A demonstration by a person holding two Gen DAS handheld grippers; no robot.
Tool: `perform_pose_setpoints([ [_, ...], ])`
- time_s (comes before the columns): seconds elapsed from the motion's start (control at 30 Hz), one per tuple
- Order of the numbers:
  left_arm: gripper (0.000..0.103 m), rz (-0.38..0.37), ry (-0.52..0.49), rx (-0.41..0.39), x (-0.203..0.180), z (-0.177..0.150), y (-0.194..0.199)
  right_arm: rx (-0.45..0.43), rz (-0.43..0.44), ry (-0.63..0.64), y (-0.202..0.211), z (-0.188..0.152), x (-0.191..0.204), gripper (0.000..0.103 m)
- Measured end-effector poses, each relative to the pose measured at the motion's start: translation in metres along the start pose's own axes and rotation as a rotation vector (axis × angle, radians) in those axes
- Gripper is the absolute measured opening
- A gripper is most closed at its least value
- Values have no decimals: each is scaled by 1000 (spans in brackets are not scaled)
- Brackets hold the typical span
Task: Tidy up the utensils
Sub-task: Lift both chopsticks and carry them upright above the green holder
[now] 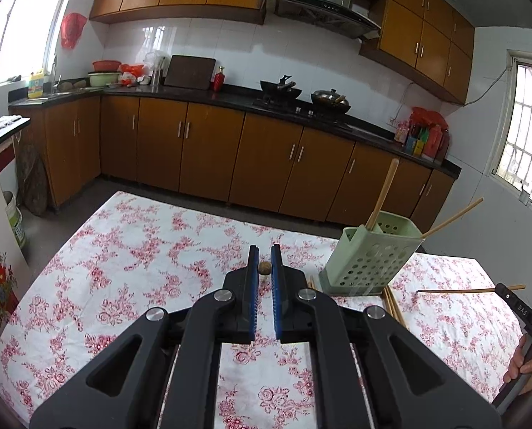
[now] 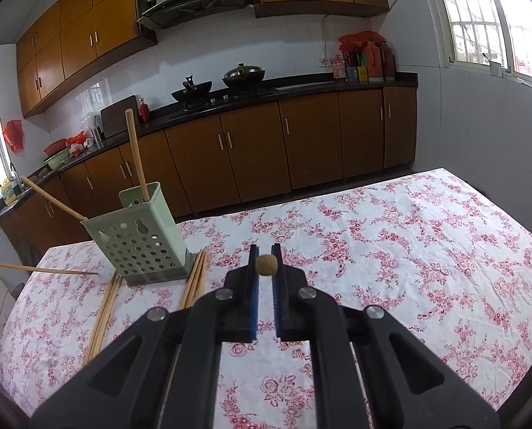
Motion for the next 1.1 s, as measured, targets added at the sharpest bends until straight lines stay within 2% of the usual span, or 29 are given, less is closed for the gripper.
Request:
perform_pose_setpoints([
  [0.3, 7, -3, -5, -40, -1, 17, 7, -37, 22, 24, 10, 18, 11, 8],
  [0.57, 7, -60, 3, -73, -12, 45, 30, -53, 119, 35, 29, 50, 37, 8],
  [0.97, 7, -193, -23, -212, -68, 106, 90, -71, 321, 96, 66, 104, 93, 8],
  [1.1, 7, -206, -23, -261, -91, 128, 92, -101, 325, 118, 63, 123, 106, 8],
])
Point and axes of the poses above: each gripper's, at about its wrist camera, not at the fingertips, and y roughly against the way its jaws point, x to its left, z to its top, the point moved 5 cm from there along -y, roughly the way its jaws point, and after that the axes turned 13 degrees about z, right-handed, at the moved point
